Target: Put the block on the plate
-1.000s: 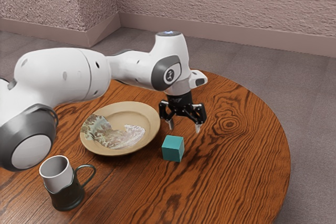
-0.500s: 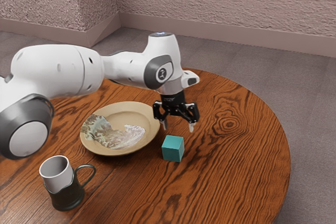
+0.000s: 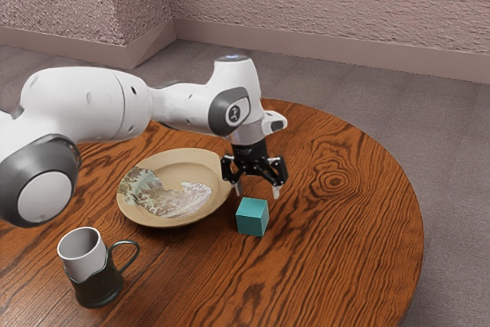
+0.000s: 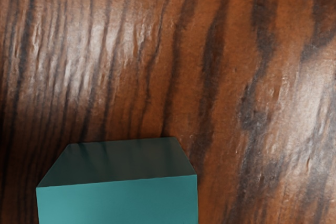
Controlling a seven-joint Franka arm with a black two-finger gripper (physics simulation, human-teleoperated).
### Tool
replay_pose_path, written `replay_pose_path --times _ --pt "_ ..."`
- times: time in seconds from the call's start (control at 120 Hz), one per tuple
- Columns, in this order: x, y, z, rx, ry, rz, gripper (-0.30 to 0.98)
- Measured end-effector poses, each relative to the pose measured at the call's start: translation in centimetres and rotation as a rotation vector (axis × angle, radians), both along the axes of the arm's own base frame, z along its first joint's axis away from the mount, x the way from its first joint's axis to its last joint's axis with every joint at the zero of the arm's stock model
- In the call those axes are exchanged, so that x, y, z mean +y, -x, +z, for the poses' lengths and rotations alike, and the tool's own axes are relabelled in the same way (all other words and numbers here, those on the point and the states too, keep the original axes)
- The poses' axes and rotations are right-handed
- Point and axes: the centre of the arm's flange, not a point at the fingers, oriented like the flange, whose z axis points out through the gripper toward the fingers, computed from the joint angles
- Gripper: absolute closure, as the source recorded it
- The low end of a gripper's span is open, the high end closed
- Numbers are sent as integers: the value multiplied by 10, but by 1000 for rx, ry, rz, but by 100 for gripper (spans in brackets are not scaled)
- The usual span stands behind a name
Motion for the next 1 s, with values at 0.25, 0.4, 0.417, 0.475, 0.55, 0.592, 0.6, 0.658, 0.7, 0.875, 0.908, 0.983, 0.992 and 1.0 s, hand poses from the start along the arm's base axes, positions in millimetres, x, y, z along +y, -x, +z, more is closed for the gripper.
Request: replay_pose_path --times 0.25,0.4,0.417,0.475,0.55,0.592,0.6,0.658,0.7,0.875,0.908,0.983,0.992,1.0 --pt "18 -5 -7 -4 6 15 0" --pt "11 -4 -14 -1 14 -2 0" --pt "10 -4 -15 -1 15 -4 0" --pt "8 -4 -17 0 16 -7 0" --pt "10 -5 -20 2 16 -7 0" --pt "13 -5 -20 1 16 -5 0" --pt "13 -5 -20 1 16 -4 0" --pt "16 -6 -21 1 16 -2 0" --pt "16 -6 -21 1 17 -4 0" --pt "15 -5 -31 12 15 -7 0" --pt "15 -5 -32 13 15 -8 0" --pt "14 -5 -34 15 16 -10 0" --pt "14 -5 -34 15 16 -10 0" --pt "14 -5 -34 15 16 -10 0"
